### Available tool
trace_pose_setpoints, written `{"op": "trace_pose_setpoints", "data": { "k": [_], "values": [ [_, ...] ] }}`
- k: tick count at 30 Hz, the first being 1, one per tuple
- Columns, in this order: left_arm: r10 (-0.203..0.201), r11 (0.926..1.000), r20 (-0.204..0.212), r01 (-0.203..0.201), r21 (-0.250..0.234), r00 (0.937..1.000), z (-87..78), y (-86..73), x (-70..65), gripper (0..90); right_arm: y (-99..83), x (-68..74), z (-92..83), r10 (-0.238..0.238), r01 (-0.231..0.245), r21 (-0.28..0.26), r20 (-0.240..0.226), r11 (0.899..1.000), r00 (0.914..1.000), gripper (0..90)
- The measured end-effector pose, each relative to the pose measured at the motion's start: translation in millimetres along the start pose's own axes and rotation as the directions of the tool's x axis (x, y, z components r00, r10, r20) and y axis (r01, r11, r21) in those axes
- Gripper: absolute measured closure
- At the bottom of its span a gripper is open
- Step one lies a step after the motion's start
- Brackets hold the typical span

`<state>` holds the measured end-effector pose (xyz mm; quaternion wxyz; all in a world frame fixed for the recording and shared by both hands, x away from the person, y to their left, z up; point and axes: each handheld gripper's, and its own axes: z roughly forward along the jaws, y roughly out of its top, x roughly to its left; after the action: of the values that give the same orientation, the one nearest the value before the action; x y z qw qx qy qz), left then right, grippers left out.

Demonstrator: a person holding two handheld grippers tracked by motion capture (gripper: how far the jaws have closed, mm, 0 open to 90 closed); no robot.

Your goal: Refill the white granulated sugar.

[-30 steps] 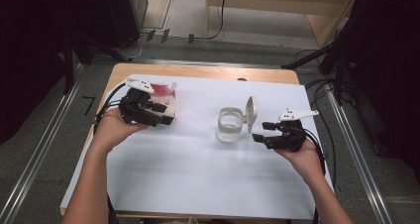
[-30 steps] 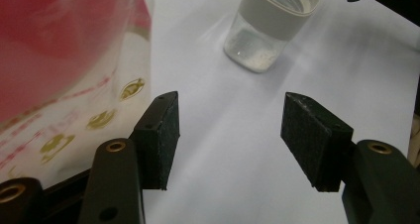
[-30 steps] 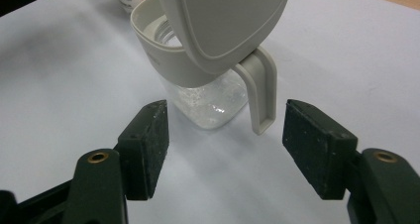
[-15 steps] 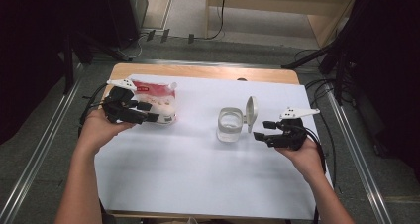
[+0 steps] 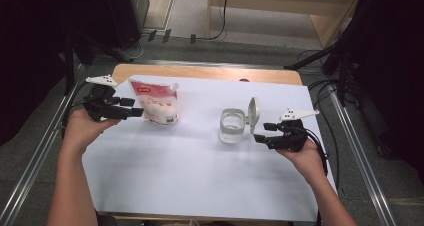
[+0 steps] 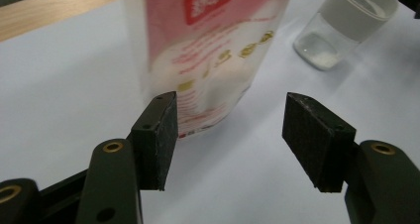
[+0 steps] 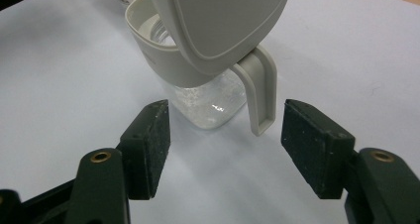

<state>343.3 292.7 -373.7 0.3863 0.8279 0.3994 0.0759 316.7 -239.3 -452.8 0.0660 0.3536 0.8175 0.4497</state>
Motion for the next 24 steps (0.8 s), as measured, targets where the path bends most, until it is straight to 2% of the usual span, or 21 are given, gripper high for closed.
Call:
{"op": "trace_pose_setpoints", "data": {
  "k": [4,6,9,16,18,24],
  "values": [
    [-0.006,0.9998,-0.038,0.006,-0.018,0.9992,-5.9,2.6,7.9,38.9,-1.8,-0.2,-0.6,0.007,-0.007,0.006,0.008,1.000,0.9999,36.1],
    [0.001,0.9998,-0.040,-0.002,-0.019,0.9992,-6.4,5.5,12.3,37.9,-2.8,0.7,-0.5,0.012,-0.012,0.008,0.010,1.000,0.9999,36.1],
    [0.021,0.9990,-0.024,-0.022,-0.040,0.9995,-2.9,11.2,16.1,37.3,-4.8,1.7,0.0,0.009,-0.009,0.013,0.014,1.000,0.9999,36.1],
    [0.072,0.9971,0.024,-0.071,-0.024,0.9971,15.8,23.9,22.3,37.6,-10.1,2.0,-2.9,0.008,-0.008,0.014,0.023,1.000,0.9997,36.1],
    [0.073,0.9969,0.046,-0.071,-0.034,0.9963,20.4,25.2,24.2,38.7,-12.2,2.3,-4.7,0.015,-0.015,0.016,0.031,1.000,0.9994,36.1],
    [0.100,0.9944,0.087,-0.097,-0.043,0.9912,30.2,29.2,27.8,50.6,-17.4,3.1,-8.3,0.019,-0.020,0.019,0.040,1.000,0.9990,36.2]
  ]
}}
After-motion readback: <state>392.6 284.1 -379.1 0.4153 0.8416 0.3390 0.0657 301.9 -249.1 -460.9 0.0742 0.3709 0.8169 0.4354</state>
